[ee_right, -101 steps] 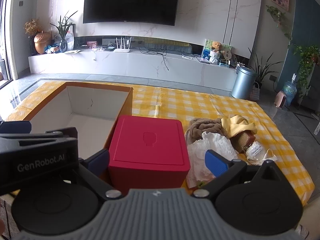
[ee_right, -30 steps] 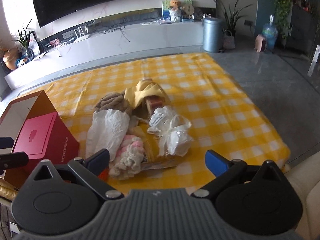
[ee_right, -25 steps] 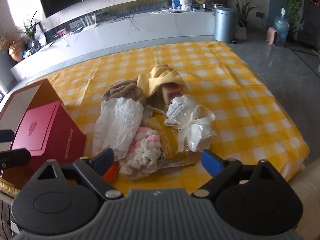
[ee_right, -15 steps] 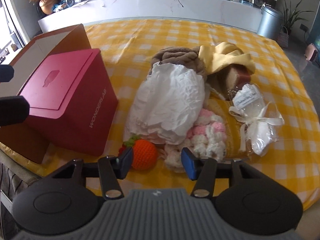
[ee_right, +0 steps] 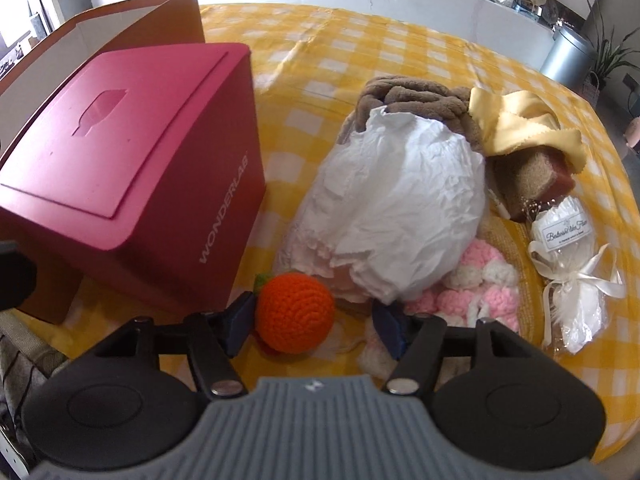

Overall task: Organize soft objects
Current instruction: 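Reach the right gripper to the orange crocheted fruit and grasp it, then lift the orange fruit with the right gripper while the left gripper grasps the white tissue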

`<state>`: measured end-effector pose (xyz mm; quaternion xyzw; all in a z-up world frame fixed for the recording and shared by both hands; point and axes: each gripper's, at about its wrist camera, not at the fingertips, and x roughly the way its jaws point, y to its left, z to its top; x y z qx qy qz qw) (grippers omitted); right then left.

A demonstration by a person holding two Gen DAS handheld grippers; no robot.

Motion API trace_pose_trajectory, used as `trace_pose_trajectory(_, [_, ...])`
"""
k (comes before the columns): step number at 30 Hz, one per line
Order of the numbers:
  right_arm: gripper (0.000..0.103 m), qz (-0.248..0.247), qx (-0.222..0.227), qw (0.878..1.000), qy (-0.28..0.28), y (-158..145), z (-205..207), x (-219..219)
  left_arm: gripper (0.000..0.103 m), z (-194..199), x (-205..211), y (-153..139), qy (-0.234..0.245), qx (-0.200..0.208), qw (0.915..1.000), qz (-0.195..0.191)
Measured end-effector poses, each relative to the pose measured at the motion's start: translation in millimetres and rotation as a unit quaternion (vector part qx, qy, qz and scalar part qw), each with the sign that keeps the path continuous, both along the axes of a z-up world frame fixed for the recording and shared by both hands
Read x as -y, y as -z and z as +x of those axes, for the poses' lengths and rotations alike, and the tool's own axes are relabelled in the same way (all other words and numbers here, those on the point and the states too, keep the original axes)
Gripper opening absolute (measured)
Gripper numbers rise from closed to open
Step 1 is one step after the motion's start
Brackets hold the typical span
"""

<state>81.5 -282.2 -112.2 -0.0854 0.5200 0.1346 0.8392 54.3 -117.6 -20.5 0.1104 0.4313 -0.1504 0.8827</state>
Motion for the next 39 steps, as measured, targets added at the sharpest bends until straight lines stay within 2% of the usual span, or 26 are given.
trace_pose_trajectory(2, [0.043,0.006,-0.018,1.000,-0.012,4,1,-5,0.088,0,3,1,-0.007,-0.001,0.9999,0.008])
trace_pose_trajectory(4, [0.041,0.000,-0.044,0.999,-0.012,14,1,-8,0.087,-1,5,1,-0.013,0.003,0.9997,0.021])
trace_pose_trajectory(6, [0.039,-0.001,-0.034,0.999,-0.013,16,0,-8,0.088,-4,7,-1,-0.007,0.010,0.9997,0.023])
trace_pose_trajectory(7, [0.030,0.003,-0.032,0.999,-0.007,15,0,-6,0.088,-6,6,-4,-0.004,0.011,0.9997,0.021])
trace_pose_trajectory(13, [0.030,0.044,-0.010,0.999,0.025,0,-10,17,0.088,-10,11,-9,-0.003,0.026,0.9993,0.028])
trace_pose_trajectory(19, [0.030,0.110,0.029,0.992,0.055,-46,-41,65,0.088,-2,20,-6,0.008,0.013,0.9997,0.019])
trace_pose_trajectory(25, [0.030,0.087,0.112,0.981,0.135,-88,-71,123,0.088,7,46,-4,0.037,-0.010,0.9991,-0.016])
trace_pose_trajectory(28, [0.030,0.074,0.142,0.968,0.194,-97,-80,152,0.088,10,65,-7,0.059,-0.019,0.9973,-0.041])
trace_pose_trajectory(30, [0.030,0.078,0.153,0.959,0.228,-98,-85,171,0.088,14,80,-5,0.078,-0.032,0.9955,-0.044])
trace_pose_trajectory(32, [0.030,0.095,0.155,0.953,0.243,-95,-89,181,0.088,20,98,0,0.095,-0.038,0.9942,-0.034])
trace_pose_trajectory(34, [0.030,0.107,0.151,0.952,0.244,-90,-90,184,0.089,27,114,6,0.113,-0.039,0.9928,-0.007])
trace_pose_trajectory(36, [0.030,0.110,0.147,0.954,0.238,-85,-90,184,0.089,42,127,17,0.135,-0.066,0.9884,0.019])
trace_pose_trajectory(39, [0.030,0.115,0.141,0.955,0.233,-79,-89,180,0.089,66,136,31,0.119,-0.100,0.9870,0.041])
